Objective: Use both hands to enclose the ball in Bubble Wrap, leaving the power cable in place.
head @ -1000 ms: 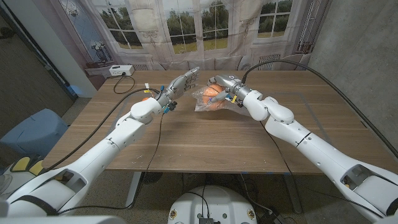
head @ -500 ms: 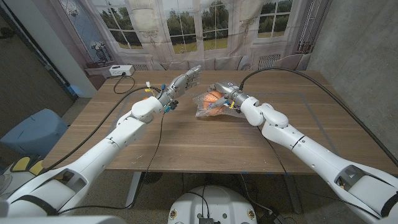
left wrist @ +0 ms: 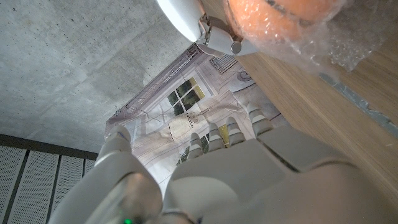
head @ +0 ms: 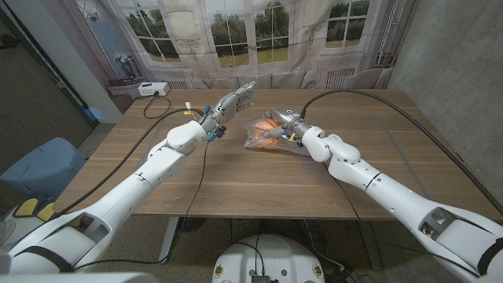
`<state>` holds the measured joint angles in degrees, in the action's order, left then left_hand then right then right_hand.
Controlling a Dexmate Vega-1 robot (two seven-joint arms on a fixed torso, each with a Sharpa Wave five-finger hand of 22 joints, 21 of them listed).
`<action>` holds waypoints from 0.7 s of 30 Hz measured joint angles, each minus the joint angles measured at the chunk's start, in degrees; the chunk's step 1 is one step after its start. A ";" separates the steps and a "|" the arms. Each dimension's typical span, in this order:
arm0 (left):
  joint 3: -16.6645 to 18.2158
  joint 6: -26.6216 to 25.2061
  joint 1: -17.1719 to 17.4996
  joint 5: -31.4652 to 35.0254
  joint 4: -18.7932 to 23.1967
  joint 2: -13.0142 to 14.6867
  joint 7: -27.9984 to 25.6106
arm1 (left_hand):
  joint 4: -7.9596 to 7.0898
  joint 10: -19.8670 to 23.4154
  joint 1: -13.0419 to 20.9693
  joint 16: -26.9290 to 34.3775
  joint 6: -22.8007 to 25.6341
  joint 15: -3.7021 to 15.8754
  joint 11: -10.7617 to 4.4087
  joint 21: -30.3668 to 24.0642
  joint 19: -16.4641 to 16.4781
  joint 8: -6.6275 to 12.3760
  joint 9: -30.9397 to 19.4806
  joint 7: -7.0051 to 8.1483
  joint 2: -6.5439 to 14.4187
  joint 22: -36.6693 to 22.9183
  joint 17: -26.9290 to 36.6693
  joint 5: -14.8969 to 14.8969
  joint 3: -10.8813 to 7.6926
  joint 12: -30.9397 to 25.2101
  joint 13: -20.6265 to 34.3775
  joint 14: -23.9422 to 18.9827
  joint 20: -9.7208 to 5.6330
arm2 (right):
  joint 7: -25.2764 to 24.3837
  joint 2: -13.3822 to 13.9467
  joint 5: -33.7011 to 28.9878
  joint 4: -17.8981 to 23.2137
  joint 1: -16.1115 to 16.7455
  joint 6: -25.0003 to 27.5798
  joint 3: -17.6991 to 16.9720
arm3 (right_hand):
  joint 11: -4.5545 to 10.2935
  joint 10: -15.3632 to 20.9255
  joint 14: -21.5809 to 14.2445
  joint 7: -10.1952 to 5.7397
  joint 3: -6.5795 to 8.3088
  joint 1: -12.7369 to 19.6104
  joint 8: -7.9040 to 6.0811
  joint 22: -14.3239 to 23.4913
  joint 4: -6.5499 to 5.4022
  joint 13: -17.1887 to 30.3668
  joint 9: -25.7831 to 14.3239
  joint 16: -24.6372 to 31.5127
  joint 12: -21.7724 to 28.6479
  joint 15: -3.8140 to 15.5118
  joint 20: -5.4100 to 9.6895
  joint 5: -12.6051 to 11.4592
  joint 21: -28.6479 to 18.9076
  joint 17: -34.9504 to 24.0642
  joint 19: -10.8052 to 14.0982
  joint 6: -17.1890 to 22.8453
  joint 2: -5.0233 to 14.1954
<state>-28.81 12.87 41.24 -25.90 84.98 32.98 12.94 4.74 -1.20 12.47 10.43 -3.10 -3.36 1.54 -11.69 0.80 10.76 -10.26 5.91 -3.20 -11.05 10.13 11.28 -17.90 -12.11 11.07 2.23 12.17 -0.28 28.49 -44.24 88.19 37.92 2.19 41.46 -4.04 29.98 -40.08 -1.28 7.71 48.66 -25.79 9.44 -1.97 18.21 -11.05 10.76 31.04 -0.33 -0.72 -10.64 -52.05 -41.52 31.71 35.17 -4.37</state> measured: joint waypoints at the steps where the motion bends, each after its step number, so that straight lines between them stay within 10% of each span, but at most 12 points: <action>1: 0.00 -0.04 0.00 -0.02 0.00 0.00 0.01 | 0.00 0.00 0.00 0.00 0.00 0.12 0.00 0.00 0.00 0.00 0.00 0.00 0.00 0.00 0.00 0.05 0.00 0.00 0.00 -0.12 0.00 | 0.00 -0.04 0.00 -0.19 -0.02 0.00 0.06 | 0.12 -1.38 1.14 0.27 -0.30 -2.37 1.03 0.00 -0.30 -0.69 0.14 -0.36 -1.34 1.14 -0.46 0.00 1.09 0.91 -1.77 -0.31 2.37; 11: 0.05 -0.25 -0.07 -0.21 0.14 0.16 0.26 | 0.00 0.00 0.00 0.00 0.00 0.50 0.00 0.00 0.10 0.00 0.00 0.00 0.00 0.00 0.00 0.39 0.00 0.00 0.00 0.11 -0.53 | 0.32 -0.37 3.02 -1.83 -0.17 -0.72 0.32 | 2.07 -13.93 21.43 -3.55 -3.75 -14.66 12.50 0.05 -4.27 -5.27 0.42 -0.41 -13.97 1.71 -3.28 0.31 14.69 9.00 -21.32 -10.74 13.64; 14: 0.07 -0.25 -0.17 -0.28 0.10 0.15 0.36 | 0.00 0.00 -0.20 0.00 0.01 0.50 0.00 0.00 0.41 0.00 0.01 0.00 0.20 0.00 0.00 0.39 0.00 0.00 -0.01 0.11 -0.84 | 0.58 -0.38 3.45 -1.91 -0.20 -0.51 0.32 | 2.45 -17.67 28.00 -4.29 -3.32 -23.37 14.70 0.31 -7.84 -5.70 0.38 -0.41 -17.10 0.48 -3.81 -0.50 19.45 11.18 -27.25 -14.67 13.53; 21: 0.10 -0.26 -0.43 -0.46 -0.38 0.02 0.57 | 0.00 -0.31 -0.30 0.00 0.01 0.50 0.30 0.00 0.10 0.00 0.01 0.01 0.30 0.00 0.00 0.39 0.00 0.00 -0.01 0.11 -1.15 | 1.87 -0.38 4.30 -1.85 -0.23 1.32 0.37 | 3.16 -24.23 37.86 -5.63 -9.13 -34.57 15.64 0.32 -7.54 -5.97 0.40 -0.41 -20.04 -1.73 -4.88 -2.04 26.23 14.22 -35.01 -22.40 9.71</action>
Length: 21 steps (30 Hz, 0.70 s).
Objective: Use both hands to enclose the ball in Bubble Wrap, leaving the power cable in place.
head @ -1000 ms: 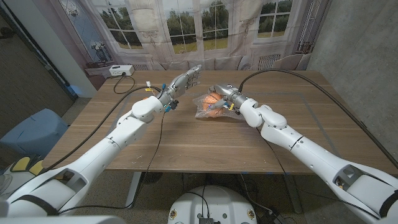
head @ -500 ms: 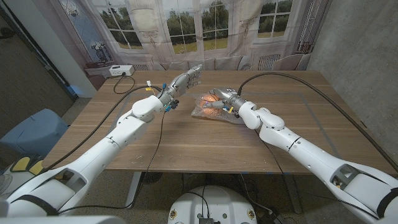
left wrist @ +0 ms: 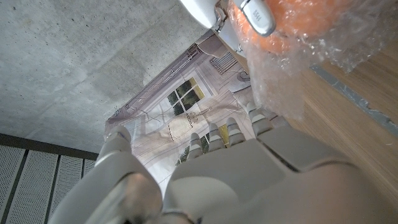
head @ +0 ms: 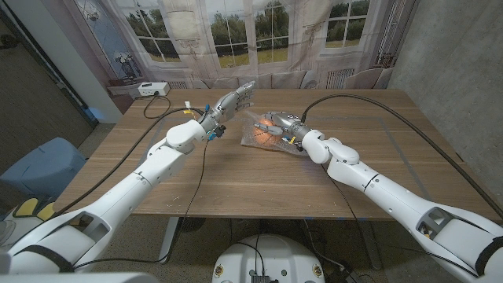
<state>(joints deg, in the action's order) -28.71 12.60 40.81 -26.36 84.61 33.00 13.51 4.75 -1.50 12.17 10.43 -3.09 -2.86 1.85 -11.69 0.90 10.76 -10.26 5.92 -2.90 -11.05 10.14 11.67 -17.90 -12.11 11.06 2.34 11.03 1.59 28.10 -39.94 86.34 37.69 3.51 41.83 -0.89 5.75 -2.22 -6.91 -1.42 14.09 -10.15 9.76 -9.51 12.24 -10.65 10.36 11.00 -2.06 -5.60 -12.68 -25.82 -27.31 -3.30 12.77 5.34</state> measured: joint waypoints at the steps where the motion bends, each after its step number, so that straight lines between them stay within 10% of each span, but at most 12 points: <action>1: 0.00 0.00 0.00 -0.02 0.00 0.00 0.01 | 0.00 0.00 0.00 0.00 0.00 0.00 0.00 0.00 0.00 0.00 0.00 0.00 0.00 0.00 0.00 0.00 0.00 0.00 0.00 0.00 0.00 | 0.05 0.02 0.02 0.03 -0.03 0.09 0.03 | 0.19 -0.91 1.09 -0.17 -0.51 -0.62 0.00 0.00 0.20 0.00 0.00 0.00 -0.21 -0.37 -0.21 -0.25 0.68 0.40 -0.70 -0.97 -0.45; 21: -0.26 0.47 -1.13 -0.23 -1.89 -0.92 0.56 | -0.25 -0.23 -0.08 0.00 -0.51 0.00 0.23 0.00 -0.31 0.00 0.14 -0.08 0.53 0.00 0.00 0.28 0.25 0.25 0.00 0.00 -0.30 | 0.50 0.82 2.42 0.54 -1.28 -0.70 -0.96 | 2.21 -6.58 7.20 -2.29 -2.55 -2.05 0.22 -0.01 2.39 -0.26 0.27 0.00 -0.64 -1.86 -2.11 -1.11 5.00 3.13 -3.91 -8.03 -2.91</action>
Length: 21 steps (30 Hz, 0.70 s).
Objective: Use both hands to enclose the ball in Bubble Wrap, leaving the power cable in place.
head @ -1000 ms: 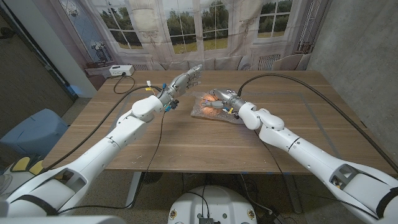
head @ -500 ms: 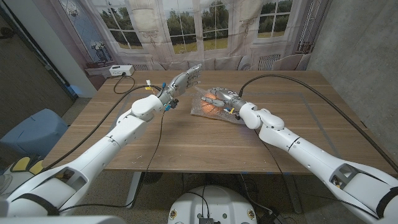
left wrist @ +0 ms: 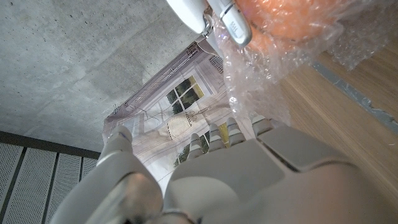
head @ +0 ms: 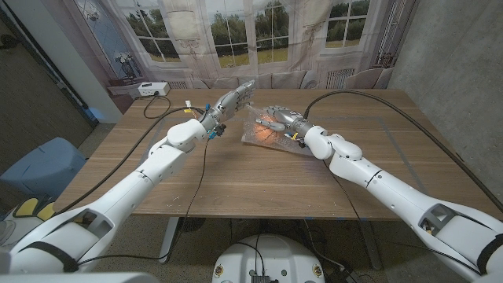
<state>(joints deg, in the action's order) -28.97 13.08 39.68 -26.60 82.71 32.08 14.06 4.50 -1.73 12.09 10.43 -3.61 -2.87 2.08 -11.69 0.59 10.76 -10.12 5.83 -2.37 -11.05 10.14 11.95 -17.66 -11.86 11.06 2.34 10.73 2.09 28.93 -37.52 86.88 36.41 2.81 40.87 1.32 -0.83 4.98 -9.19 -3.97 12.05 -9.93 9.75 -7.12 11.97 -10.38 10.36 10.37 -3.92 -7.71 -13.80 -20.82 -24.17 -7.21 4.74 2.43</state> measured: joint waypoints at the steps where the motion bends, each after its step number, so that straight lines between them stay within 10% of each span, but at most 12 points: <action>1: 0.00 0.03 0.00 0.00 0.00 0.00 0.02 | 0.00 0.00 0.00 0.00 0.00 0.00 0.00 0.00 0.00 0.00 0.00 0.00 0.00 0.00 0.00 0.00 0.00 0.00 0.00 0.00 0.00 | 0.00 -0.03 0.00 0.00 -0.14 0.00 -0.12 | -0.04 -0.04 0.27 0.32 -0.25 -0.04 0.00 0.00 -0.06 0.00 0.00 0.00 0.00 -0.06 0.03 0.00 0.11 0.06 -0.41 -0.32 -0.32; 8: -0.12 0.42 -0.35 0.01 -0.59 -0.30 0.24 | 0.00 0.00 0.00 0.00 -0.31 0.00 0.00 0.00 0.00 0.00 0.00 0.31 0.00 0.00 0.00 0.00 0.00 0.00 0.00 0.00 0.00 | 0.77 -0.48 1.75 -0.02 -1.73 -0.73 -0.34 | -0.53 -0.69 1.31 0.38 -2.68 -1.81 -0.47 0.00 -0.27 -0.25 -0.01 0.47 0.68 -0.47 -3.18 -0.85 1.76 1.00 -1.87 -0.37 -2.83; 21: -0.28 1.23 -1.16 -0.05 -2.84 -1.14 0.66 | 0.00 -0.19 0.23 0.00 -0.53 0.00 0.19 0.00 0.00 0.00 -0.01 0.08 0.22 0.00 0.00 0.00 0.00 -0.01 0.00 0.00 0.01 | 12.63 -1.86 5.07 -1.27 -6.67 1.07 1.89 | -1.26 -0.99 1.49 -0.94 -3.94 -3.01 -0.47 -0.01 -0.60 -0.10 -0.01 0.94 0.68 -1.11 -4.00 -1.51 2.64 1.60 -1.72 -1.69 -4.03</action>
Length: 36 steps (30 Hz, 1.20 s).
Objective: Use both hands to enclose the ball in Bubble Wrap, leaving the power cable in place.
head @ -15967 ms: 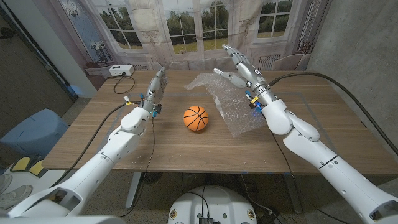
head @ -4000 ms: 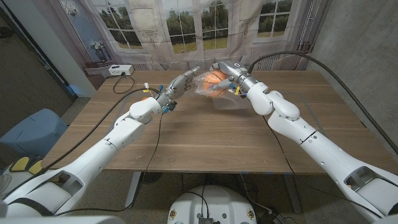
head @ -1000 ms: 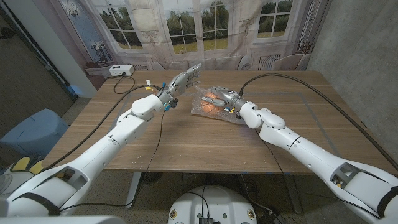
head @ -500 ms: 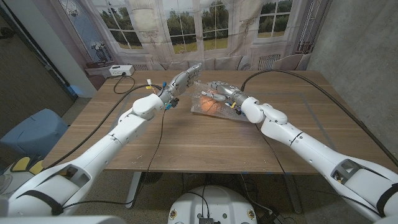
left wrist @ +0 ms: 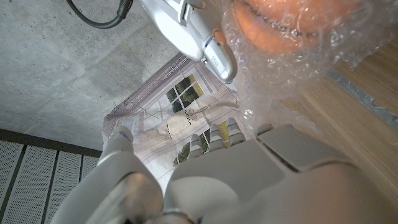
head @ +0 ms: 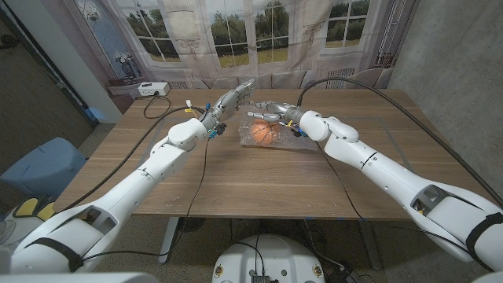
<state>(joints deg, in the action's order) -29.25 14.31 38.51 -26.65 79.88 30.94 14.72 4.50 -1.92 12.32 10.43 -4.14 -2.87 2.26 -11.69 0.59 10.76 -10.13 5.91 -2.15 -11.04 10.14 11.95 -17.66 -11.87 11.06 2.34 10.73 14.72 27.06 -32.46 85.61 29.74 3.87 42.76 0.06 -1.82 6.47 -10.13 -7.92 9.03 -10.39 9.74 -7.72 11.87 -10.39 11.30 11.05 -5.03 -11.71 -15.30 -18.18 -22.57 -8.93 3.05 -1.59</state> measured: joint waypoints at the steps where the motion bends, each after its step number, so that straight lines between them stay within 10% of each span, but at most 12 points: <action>1: 0.00 0.00 -0.01 0.00 -0.10 -0.02 0.00 | 0.00 0.00 0.00 0.00 0.00 0.00 0.00 0.00 0.00 0.00 0.00 0.00 0.00 0.00 0.00 0.00 0.00 0.00 0.00 0.00 0.00 | 0.61 0.00 0.02 0.00 0.00 0.15 0.00 | -0.39 0.40 0.00 0.01 0.00 -0.05 0.00 0.00 0.00 0.00 -0.08 0.00 0.00 0.00 0.00 0.00 0.25 0.12 0.00 0.01 -0.05; 20: 0.96 1.47 0.59 -0.69 -0.50 0.35 -0.06 | 0.00 0.00 -0.23 0.00 -0.29 0.00 0.00 0.15 -0.74 0.00 -0.01 0.32 0.23 0.18 0.00 0.00 0.00 0.00 0.00 0.00 -0.09 | 6.37 -7.61 0.38 -13.05 -13.44 -0.62 6.05 | -1.21 -0.01 -0.45 -0.73 -0.93 -0.68 -0.69 0.28 -0.01 0.00 -0.15 0.39 0.42 -0.78 0.01 -1.05 1.24 0.80 0.00 0.15 -0.03; 36: 3.11 3.07 3.58 -0.94 2.72 2.47 -2.16 | 0.24 -0.51 -0.23 -0.28 -0.49 -0.46 -0.52 -0.16 -0.65 0.00 -0.01 0.55 0.23 -0.13 0.01 0.00 0.24 0.22 -0.01 0.47 -0.22 | 0.61 -13.40 4.86 -26.04 -21.05 -4.24 6.20 | -0.87 0.73 -0.55 -0.72 -0.85 -0.29 -0.55 0.27 0.06 -0.01 -0.15 0.39 0.43 -0.68 -0.16 -1.81 1.44 1.33 0.66 1.17 0.36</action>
<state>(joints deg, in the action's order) -26.14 17.38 42.10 -27.59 82.60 33.41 12.56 4.74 -2.43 12.09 10.15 -4.63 -3.32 1.74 -11.85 -0.06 10.76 -10.14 6.46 -1.92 -11.18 10.15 11.95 -17.43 -11.65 11.05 2.81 10.51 15.32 13.66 -27.60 59.57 8.69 -0.37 48.96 -0.80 -1.09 5.92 -10.85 -8.77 8.75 -10.94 10.01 -7.67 11.86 -10.54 11.69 11.48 -5.72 -11.87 -17.11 -16.73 -21.25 -8.27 4.22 -1.23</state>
